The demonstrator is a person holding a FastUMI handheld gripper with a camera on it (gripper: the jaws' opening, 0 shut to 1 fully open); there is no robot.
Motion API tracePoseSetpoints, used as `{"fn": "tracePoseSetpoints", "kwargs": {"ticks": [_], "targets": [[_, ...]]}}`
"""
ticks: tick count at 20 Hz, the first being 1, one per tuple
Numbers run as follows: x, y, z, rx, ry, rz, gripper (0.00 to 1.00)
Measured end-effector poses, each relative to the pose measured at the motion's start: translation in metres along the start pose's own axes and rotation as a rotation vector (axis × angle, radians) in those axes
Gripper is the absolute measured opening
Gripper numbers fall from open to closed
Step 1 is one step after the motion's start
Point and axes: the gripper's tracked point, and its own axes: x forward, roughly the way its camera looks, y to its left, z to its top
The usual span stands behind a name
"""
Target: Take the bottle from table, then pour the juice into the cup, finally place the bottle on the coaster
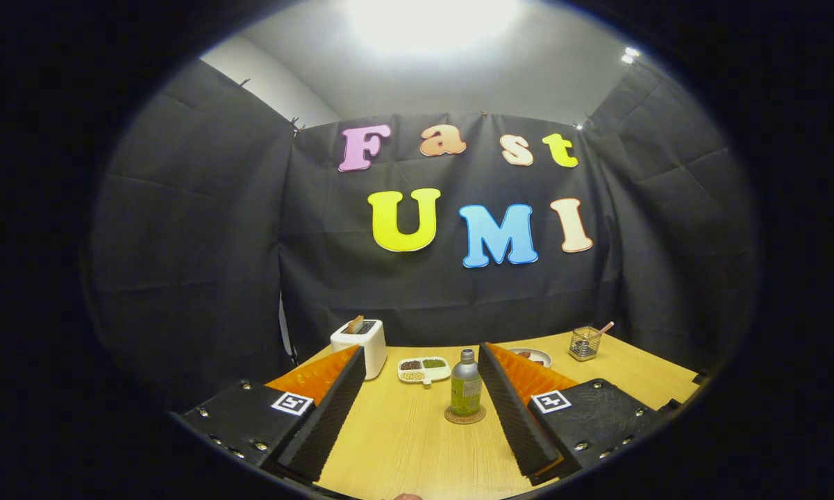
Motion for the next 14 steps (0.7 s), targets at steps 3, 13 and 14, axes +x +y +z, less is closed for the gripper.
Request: {"fn": "tracePoseSetpoints", "kwargs": {"ticks": [3,13,14], "targets": [[-0.002,0.010,0.007,0.009,-0.012,0.031,0.99],[-0.007,0.031,0.025,-0.001,-0.045,0.085,0.99],[-0.008,0.032,0.025,-0.004,-0.049,0.086,0.99]]}}
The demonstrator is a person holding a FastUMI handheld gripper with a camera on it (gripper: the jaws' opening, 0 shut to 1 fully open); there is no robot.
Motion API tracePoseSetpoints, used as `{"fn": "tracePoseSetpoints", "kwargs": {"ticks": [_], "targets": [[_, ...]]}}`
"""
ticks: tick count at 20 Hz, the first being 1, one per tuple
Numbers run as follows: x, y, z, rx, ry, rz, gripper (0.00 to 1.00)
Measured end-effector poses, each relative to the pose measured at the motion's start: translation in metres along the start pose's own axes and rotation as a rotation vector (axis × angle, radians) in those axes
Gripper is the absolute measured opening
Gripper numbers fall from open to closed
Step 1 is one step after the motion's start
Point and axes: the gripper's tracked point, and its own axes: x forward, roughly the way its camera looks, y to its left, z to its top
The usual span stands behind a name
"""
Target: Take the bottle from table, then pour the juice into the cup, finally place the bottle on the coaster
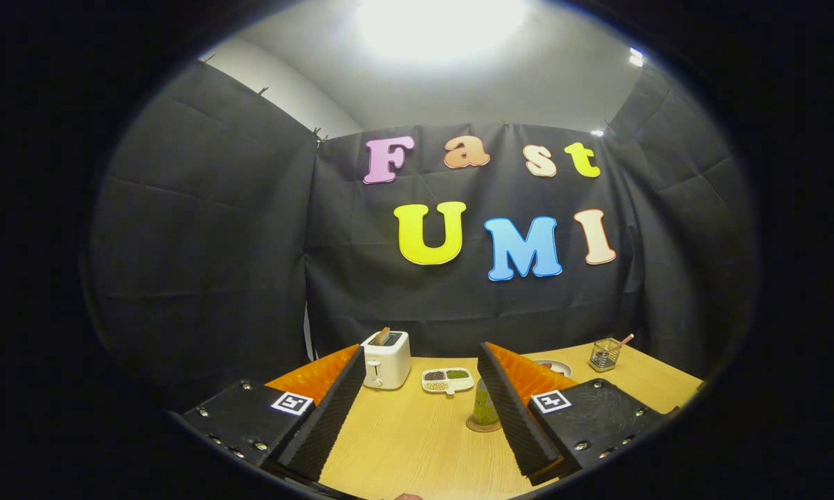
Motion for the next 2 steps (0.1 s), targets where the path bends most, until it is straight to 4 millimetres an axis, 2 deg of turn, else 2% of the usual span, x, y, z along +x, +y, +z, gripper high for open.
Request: {"fn": "tracePoseSetpoints", "kwargs": {"ticks": [2], "targets": [[-0.0029,0.0010,0.0005,0.000,-0.003,0.001,0.99]]}}
